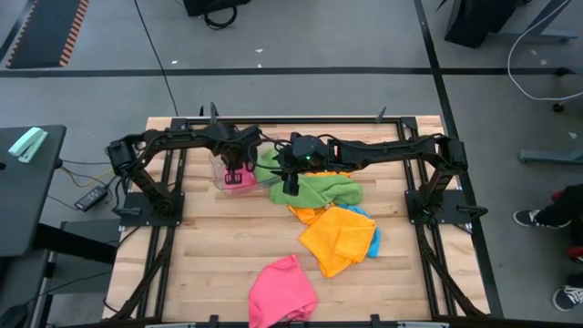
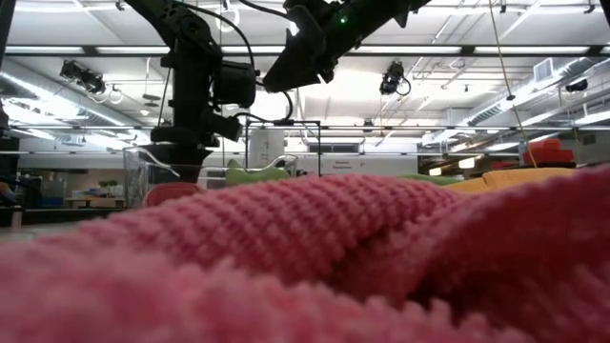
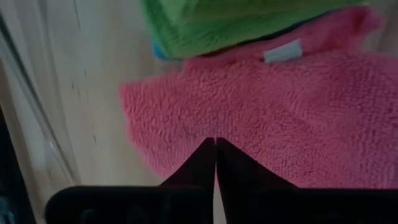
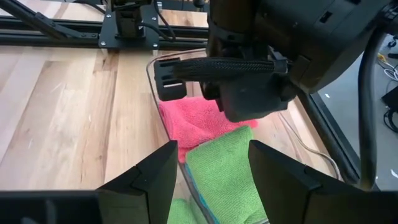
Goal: Fold microfiber towels
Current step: Put the left pink microfiber towel into the transparent bin, then fold the pink microfiber towel
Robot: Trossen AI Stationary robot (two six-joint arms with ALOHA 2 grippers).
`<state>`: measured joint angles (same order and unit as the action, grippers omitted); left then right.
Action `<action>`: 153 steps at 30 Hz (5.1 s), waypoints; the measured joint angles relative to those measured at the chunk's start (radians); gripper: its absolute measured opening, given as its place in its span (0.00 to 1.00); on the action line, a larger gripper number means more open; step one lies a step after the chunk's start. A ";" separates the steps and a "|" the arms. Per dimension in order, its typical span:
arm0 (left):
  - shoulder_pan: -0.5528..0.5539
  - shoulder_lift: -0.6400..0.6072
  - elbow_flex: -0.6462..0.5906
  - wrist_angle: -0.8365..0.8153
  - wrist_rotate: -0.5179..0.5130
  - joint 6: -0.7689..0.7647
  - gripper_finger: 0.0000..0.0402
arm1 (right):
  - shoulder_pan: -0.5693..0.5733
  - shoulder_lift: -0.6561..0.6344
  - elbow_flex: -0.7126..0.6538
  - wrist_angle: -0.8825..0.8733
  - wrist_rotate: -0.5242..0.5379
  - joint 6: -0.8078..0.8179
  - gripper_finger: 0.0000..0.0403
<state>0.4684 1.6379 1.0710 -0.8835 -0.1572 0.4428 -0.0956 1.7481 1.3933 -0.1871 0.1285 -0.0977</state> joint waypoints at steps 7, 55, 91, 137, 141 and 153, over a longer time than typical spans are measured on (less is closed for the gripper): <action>-0.002 0.000 -0.015 0.014 0.082 0.193 0.05 | 0.000 0.000 0.000 0.001 0.000 0.000 0.51; -0.070 0.103 -0.095 0.259 0.226 0.591 0.02 | 0.027 0.000 0.000 0.032 -0.011 -0.007 0.51; -0.325 -0.225 0.087 0.049 0.200 -0.185 0.05 | 0.053 -0.006 0.000 -0.250 -0.279 -0.119 0.51; -0.920 -0.223 -0.027 0.334 0.207 -0.695 0.09 | 0.484 0.126 -0.194 0.071 -0.058 0.117 0.43; -0.921 -0.223 -0.027 0.331 0.200 -0.695 0.09 | 0.498 0.182 -0.157 0.077 -0.069 0.090 0.43; -0.920 -0.223 -0.027 0.335 0.196 -0.694 0.07 | 0.540 0.224 -0.127 0.077 -0.034 -0.034 0.43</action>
<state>-0.4519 1.4147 1.0443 -0.5481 0.0383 -0.2515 0.4448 1.9717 1.2662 -0.1097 0.0947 -0.1314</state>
